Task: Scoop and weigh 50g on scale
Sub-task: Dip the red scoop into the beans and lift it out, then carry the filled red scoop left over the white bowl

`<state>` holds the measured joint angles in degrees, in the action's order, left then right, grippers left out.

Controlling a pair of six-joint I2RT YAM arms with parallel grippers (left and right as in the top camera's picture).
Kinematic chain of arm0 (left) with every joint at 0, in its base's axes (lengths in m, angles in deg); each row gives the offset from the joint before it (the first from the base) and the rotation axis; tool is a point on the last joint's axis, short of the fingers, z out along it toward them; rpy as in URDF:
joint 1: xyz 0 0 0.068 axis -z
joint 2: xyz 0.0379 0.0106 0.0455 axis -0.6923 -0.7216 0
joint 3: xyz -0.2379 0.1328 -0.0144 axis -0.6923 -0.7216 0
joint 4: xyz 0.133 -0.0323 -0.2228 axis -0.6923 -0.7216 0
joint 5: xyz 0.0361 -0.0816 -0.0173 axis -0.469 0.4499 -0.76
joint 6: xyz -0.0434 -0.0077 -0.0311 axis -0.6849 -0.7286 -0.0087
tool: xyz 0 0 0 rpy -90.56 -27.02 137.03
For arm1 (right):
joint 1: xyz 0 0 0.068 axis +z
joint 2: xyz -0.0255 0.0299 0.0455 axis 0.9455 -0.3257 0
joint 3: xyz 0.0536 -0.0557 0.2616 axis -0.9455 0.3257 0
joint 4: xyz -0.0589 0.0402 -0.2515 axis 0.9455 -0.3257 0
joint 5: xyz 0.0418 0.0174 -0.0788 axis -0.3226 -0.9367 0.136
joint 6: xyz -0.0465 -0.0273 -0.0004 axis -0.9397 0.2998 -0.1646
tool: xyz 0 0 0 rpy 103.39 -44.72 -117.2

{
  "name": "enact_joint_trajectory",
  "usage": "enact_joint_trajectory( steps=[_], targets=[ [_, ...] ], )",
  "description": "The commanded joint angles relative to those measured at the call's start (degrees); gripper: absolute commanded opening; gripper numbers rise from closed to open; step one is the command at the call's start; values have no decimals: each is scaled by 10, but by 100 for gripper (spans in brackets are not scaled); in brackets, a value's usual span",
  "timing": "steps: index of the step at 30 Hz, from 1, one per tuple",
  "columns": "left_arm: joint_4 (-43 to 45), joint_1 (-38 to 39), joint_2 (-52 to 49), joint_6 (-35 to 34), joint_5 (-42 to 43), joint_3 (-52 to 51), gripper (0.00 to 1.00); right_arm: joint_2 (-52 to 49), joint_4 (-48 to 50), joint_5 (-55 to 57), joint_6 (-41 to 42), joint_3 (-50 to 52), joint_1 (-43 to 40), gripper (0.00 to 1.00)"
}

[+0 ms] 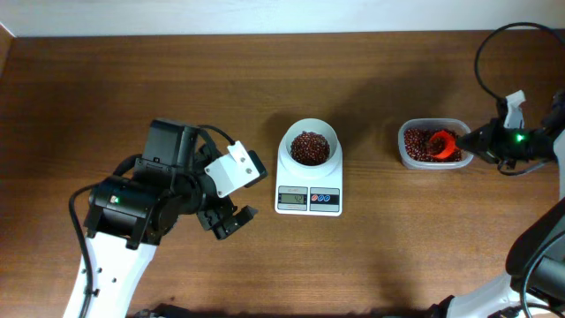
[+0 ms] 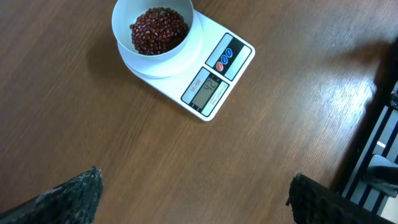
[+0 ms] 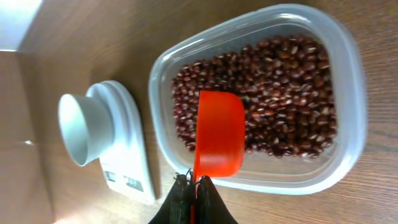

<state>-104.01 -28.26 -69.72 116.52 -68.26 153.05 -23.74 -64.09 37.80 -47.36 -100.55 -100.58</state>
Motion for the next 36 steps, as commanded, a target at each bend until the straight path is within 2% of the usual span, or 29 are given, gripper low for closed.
enact_joint_trajectory(
  steps=[1, 5, 19, 24, 36],
  targets=[
    [1, -3, 3, -3, 0, 9, 99, -4, -5, -52, -22, -4, -10, 4],
    [1, -3, 3, -3, 0, 9, 99, -4, -9, -65, -26, -4, -12, 4],
    [1, -3, 3, -3, 0, 9, 99, -4, -20, -223, -40, -4, 1, 4],
    [1, -3, 3, -3, 0, 9, 99, -4, -19, -230, -39, -4, 49, 4],
    [1, -3, 3, -3, 0, 9, 99, -4, 8, -249, -33, -5, 238, 4]
  ],
)
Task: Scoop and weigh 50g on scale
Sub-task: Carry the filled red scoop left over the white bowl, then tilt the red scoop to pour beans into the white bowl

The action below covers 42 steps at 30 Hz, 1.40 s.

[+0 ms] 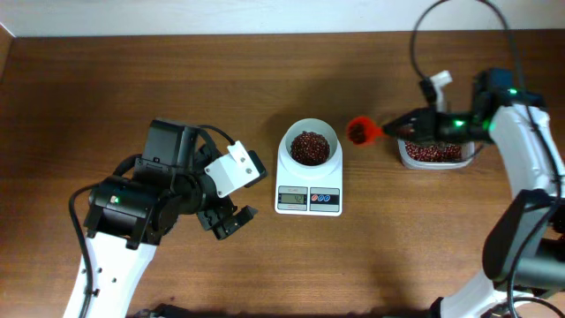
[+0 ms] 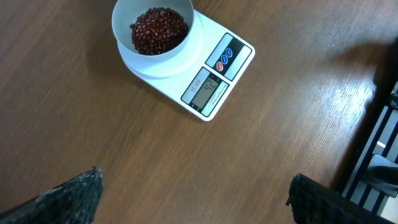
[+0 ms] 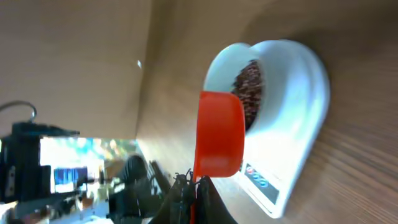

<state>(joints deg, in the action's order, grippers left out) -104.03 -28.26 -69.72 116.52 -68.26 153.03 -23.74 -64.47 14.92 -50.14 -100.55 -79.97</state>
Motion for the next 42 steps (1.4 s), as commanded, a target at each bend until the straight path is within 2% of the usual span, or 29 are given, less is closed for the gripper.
enact_joint_trajectory(
  steps=[1, 11, 24, 42],
  targets=[
    [1, -3, 3, -3, 0, 9, 99, -4, 18, -20, -5, -5, 41, 4],
    [1, -3, 3, -3, 0, 9, 99, -4, 123, 35, 25, -5, 115, 4],
    [1, -3, 3, -3, 0, 9, 99, -4, 188, 215, 16, -5, 201, 4],
    [1, -3, 3, -3, 0, 9, 99, -3, 207, 260, 9, -5, 206, 4]
  ],
)
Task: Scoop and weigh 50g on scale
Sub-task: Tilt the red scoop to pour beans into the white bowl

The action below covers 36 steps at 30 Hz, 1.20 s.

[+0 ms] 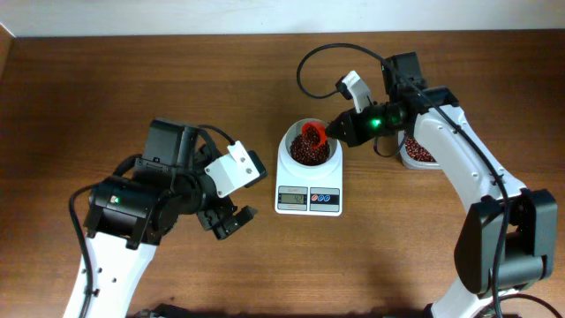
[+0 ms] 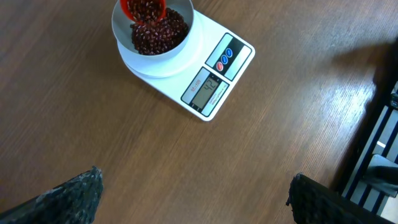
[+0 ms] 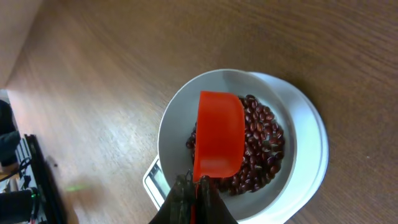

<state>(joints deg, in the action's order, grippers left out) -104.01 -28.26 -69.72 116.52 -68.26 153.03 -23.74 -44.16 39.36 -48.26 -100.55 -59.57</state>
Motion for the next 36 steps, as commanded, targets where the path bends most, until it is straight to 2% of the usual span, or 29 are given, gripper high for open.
enact_joint_trajectory(
  steps=[1, 24, 27, 31, 34, 36],
  targets=[
    [1, -3, 3, -3, 0, 9, 99, -3, 4, 15, -11, -5, 2, 4],
    [1, -3, 3, -3, 0, 9, 99, 28, 12, 9, -12, -18, 2, 4],
    [1, -3, 3, -3, 0, 9, 99, 28, 12, 23, -37, -19, 5, 4],
    [1, -3, 3, -3, 0, 9, 99, 30, 21, -31, -41, -19, 6, 4],
    [1, -3, 3, -3, 0, 9, 99, 30, 11, 48, -41, -19, 7, 4],
    [1, -3, 3, -3, 0, 9, 99, 30, 6, -12, -42, -19, 6, 4]
  ],
)
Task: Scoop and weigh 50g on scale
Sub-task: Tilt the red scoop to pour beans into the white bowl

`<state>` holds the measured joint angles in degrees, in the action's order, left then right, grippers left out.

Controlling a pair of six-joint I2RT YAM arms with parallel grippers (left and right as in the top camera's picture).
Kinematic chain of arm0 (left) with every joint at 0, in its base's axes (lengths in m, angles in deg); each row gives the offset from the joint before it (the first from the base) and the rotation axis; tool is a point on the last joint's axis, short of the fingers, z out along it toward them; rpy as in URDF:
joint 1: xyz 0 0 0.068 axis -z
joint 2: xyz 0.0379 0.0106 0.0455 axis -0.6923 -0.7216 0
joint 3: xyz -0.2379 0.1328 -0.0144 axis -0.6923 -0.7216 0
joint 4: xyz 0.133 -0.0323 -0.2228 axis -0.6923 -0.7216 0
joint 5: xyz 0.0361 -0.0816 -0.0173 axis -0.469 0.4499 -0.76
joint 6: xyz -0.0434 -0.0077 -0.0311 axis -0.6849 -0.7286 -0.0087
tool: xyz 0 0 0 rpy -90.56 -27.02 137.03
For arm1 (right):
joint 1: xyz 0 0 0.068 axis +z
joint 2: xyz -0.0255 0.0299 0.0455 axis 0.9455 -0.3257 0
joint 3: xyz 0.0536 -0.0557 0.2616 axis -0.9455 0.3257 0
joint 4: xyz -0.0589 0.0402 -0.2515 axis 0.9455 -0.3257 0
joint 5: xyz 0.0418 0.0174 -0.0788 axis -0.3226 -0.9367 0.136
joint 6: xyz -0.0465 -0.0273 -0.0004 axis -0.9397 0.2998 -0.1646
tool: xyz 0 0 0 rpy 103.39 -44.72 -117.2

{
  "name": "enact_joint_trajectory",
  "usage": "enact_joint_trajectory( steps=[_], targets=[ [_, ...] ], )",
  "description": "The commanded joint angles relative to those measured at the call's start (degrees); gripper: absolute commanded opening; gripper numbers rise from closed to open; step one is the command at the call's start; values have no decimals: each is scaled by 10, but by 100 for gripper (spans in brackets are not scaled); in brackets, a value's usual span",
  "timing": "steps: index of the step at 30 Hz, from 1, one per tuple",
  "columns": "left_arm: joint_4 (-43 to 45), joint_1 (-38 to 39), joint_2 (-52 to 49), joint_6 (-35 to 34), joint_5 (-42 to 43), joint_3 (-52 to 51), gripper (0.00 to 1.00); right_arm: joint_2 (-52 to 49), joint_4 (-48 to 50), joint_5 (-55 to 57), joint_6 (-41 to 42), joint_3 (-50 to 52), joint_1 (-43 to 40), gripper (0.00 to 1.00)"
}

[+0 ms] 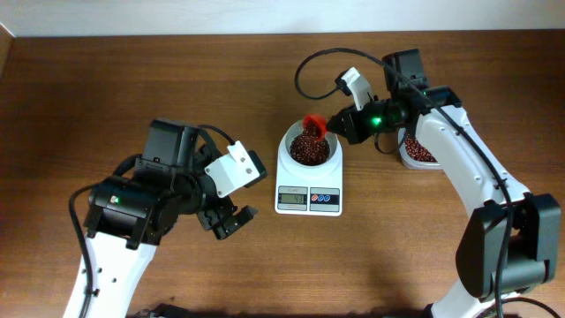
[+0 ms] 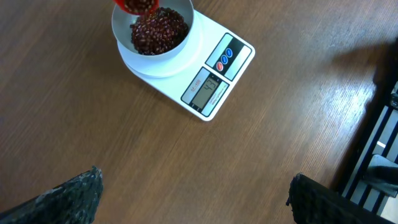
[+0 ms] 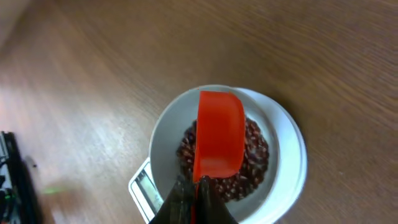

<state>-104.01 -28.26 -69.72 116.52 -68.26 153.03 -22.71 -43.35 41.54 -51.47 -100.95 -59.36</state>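
A white digital scale [image 1: 308, 199] sits mid-table with a white bowl [image 1: 309, 147] of red beans on it. My right gripper [image 1: 346, 125] is shut on the handle of an orange scoop [image 1: 313, 124], held tilted over the bowl's far right rim; the scoop [image 3: 219, 134] covers part of the beans in the right wrist view. The scoop's edge [image 2: 138, 5] with beans shows at the top of the left wrist view. My left gripper [image 1: 231, 221] hangs open over bare wood left of the scale, fingers [image 2: 68, 198] wide apart.
A clear plastic tub of beans [image 1: 415, 152] stands right of the scale, mostly hidden by my right arm. The scale's display [image 2: 205, 91] faces the table's front edge. A cable loops above the right arm.
The scoop has tipped further and sits slightly higher over the bowl's rim. The scale's display has gone from about 42 to a slightly higher reading. The left arm has not moved.
The scoop was down in the bean tub at the right. Then it was held filled between tub and scale. Then it was over the bowl with beans in it, and now it is tilted over the bowl. My left gripper stayed open and still throughout.
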Motion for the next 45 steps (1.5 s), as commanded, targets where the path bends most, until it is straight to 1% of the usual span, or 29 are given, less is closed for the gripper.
enact_joint_trajectory(
  steps=[1, 2, 5, 42, 45],
  targets=[
    [1, -3, 3, -3, 0, 9, 99, 19, 0, -52, -21, -15, 3, 4],
    [1, -3, 3, -3, 0, 9, 99, 19, 1, -54, -27, -15, 2, 4],
    [1, -3, 3, -3, 0, 9, 99, 19, -4, -14, -26, -15, 3, 4],
    [1, -3, 3, -3, 0, 9, 99, 19, -25, -16, -21, -15, 3, 4],
    [1, -3, 3, -3, 0, 9, 99, 19, -25, -25, -7, -15, 3, 4]
  ],
)
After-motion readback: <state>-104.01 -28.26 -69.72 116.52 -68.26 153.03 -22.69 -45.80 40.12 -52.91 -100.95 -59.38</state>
